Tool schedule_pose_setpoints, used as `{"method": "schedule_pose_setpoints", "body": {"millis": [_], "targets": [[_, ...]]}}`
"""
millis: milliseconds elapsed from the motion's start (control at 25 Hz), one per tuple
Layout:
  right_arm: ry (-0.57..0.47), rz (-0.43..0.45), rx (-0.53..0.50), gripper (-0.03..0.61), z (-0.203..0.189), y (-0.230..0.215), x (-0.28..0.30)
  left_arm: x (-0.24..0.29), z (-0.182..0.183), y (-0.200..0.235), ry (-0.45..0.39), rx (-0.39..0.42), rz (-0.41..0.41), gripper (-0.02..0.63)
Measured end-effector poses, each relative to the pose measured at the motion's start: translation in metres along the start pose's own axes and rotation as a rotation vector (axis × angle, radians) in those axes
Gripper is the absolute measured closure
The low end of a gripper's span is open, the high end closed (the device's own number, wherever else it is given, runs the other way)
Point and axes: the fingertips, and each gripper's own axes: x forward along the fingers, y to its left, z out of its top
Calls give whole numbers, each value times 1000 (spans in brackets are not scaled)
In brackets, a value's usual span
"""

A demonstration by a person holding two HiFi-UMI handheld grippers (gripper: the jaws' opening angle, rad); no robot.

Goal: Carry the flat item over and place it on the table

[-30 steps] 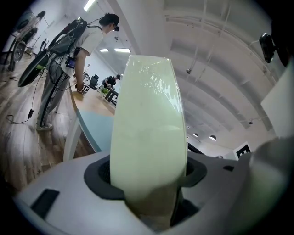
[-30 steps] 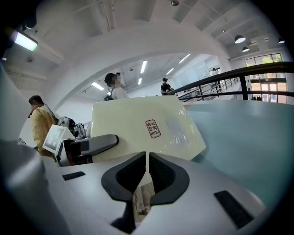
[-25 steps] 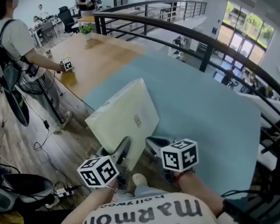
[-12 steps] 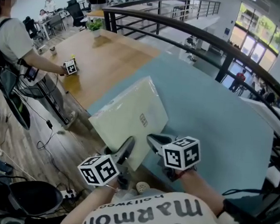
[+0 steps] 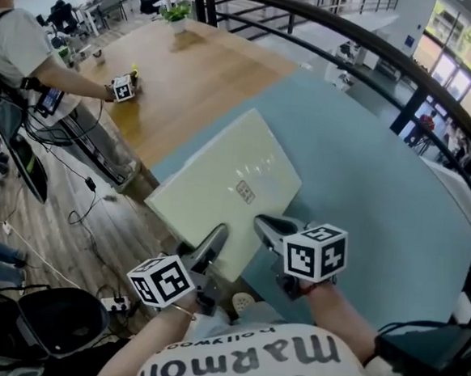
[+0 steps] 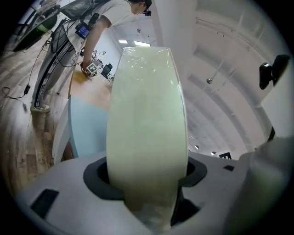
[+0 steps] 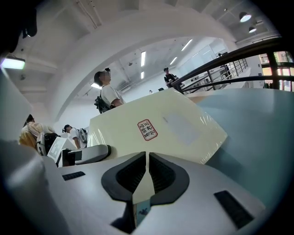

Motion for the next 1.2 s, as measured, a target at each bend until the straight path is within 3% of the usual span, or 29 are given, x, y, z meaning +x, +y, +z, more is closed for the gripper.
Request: {"method": "schedule_pose_setpoints", "body": {"millis": [280,1200], "targets": [[16,28,5,532,0,-17,4,14,-18,19,9,-139,66,311],[33,52,58,532,-19,-34,11,25,-53,49,102,-204,180,247]]}}
